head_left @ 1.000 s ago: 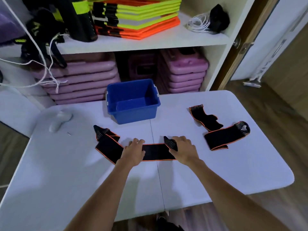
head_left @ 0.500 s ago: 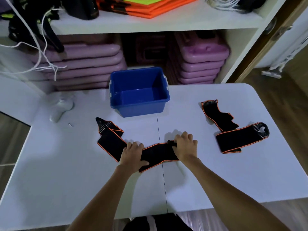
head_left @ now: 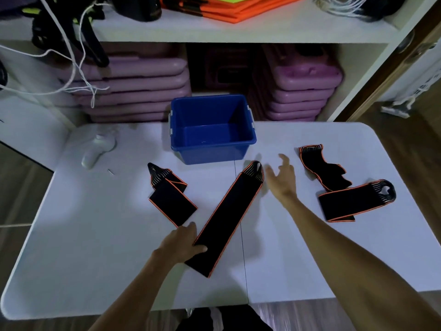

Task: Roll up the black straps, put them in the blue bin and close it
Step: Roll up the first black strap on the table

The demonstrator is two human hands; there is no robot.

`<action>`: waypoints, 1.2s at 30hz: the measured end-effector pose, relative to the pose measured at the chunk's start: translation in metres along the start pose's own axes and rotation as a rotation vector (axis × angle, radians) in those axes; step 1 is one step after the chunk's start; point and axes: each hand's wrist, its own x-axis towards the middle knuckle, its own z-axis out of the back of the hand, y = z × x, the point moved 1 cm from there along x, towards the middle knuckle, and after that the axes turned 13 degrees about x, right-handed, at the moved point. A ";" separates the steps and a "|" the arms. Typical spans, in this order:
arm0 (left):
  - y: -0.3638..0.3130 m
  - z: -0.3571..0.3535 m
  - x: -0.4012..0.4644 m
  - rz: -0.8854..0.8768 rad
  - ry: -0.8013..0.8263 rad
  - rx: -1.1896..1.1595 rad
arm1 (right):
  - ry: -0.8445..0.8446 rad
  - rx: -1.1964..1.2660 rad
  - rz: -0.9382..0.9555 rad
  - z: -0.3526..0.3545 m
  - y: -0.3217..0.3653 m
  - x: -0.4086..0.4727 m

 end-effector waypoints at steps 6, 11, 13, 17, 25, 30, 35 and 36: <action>-0.026 -0.001 0.002 -0.167 -0.334 0.193 | 0.295 -0.728 0.510 -0.027 -0.029 -0.039; -0.025 -0.016 0.012 -0.272 -0.350 0.307 | 0.426 -0.865 0.316 -0.028 -0.027 -0.019; -0.022 -0.019 0.013 -0.266 -0.385 0.336 | 0.430 -0.870 0.222 -0.021 -0.025 -0.004; -0.016 -0.019 0.016 -0.208 -0.531 0.289 | 0.363 -0.833 0.059 -0.005 -0.022 0.016; 0.005 -0.003 0.019 0.392 -0.554 -0.076 | 0.298 -0.646 0.445 -0.035 -0.007 -0.016; 0.011 -0.011 0.023 0.341 -0.458 -0.119 | 0.538 -0.514 0.523 -0.078 0.013 -0.037; 0.046 -0.036 -0.003 0.141 -0.517 -0.055 | 0.677 -0.562 0.584 -0.132 0.038 -0.054; 0.055 -0.041 -0.010 0.097 -0.543 -0.040 | 0.700 -0.583 0.588 -0.143 0.041 -0.058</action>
